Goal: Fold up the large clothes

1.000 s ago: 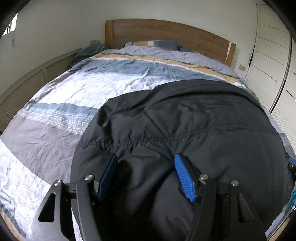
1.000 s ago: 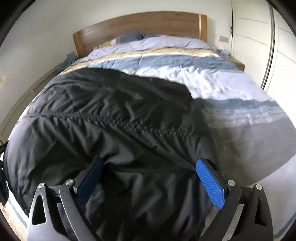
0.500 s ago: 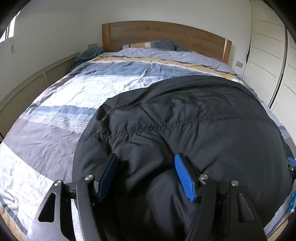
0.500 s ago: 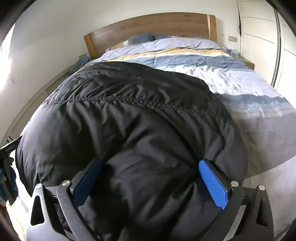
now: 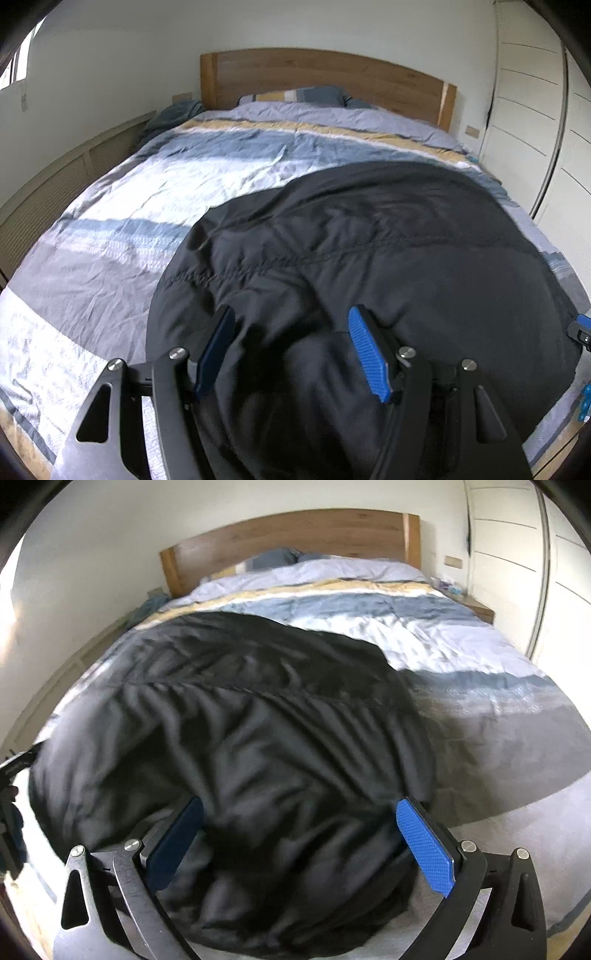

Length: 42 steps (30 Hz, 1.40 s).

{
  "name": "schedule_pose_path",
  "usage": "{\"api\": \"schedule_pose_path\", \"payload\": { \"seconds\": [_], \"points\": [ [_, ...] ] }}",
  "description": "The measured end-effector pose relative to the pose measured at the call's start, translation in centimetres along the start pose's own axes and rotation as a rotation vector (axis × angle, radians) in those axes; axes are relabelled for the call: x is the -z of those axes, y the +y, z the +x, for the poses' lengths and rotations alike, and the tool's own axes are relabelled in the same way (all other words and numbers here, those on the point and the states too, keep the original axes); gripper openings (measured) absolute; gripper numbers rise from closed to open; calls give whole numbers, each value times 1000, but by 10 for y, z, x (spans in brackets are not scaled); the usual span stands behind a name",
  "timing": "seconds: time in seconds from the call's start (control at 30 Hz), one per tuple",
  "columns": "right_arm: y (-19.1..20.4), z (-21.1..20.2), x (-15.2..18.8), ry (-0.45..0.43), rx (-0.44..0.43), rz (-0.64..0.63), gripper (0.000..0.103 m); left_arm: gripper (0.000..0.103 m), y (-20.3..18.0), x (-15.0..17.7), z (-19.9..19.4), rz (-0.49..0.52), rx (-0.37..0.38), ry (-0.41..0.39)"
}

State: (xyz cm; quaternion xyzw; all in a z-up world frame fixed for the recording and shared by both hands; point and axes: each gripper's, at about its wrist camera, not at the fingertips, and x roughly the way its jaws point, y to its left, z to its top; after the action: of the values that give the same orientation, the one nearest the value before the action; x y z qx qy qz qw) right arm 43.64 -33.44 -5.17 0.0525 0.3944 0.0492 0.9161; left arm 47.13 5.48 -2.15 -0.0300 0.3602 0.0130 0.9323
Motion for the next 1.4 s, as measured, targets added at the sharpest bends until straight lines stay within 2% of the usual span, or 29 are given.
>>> {"api": "schedule_pose_path", "payload": {
  "seconds": [0.13,0.23,0.3,0.4,0.5,0.63,0.7,0.77,0.87,0.93,1.0,1.07,1.17,1.27,1.4],
  "points": [
    [35,-6,-10,-37,-83,-44,103,62,-17,-4,2,15,65,-15],
    [59,6,-12,-27,-113,-89,103,64,-19,2,19,4,82,19],
    [62,22,-10,4,-114,-87,102,74,-15,10,25,10,75,17],
    [49,35,0,26,-80,-92,102,78,-2,21,27,20,79,19],
    [18,30,7,32,-33,-53,102,80,10,27,28,30,102,60],
    [-14,18,14,60,57,-34,102,80,17,23,22,34,86,101],
    [-19,12,12,65,83,-40,102,80,19,16,15,19,81,84],
    [-16,5,2,49,81,-45,102,80,18,0,10,15,106,60],
    [0,2,-23,-2,22,-54,103,80,4,-34,15,25,144,50],
    [24,9,-44,-27,-18,-85,103,80,-15,-58,30,71,164,66],
    [50,21,-62,-35,-57,-128,102,80,-36,-76,51,102,201,98],
    [75,44,-78,-7,-97,-171,102,80,-50,-83,70,112,235,134],
    [105,89,-95,56,-115,-228,102,80,-70,-93,109,149,228,188],
    [108,127,-117,107,-116,-198,102,81,-75,-106,140,147,189,221],
    [92,159,-142,140,-122,-120,103,81,-65,-125,173,86,165,264]
  ]
}}
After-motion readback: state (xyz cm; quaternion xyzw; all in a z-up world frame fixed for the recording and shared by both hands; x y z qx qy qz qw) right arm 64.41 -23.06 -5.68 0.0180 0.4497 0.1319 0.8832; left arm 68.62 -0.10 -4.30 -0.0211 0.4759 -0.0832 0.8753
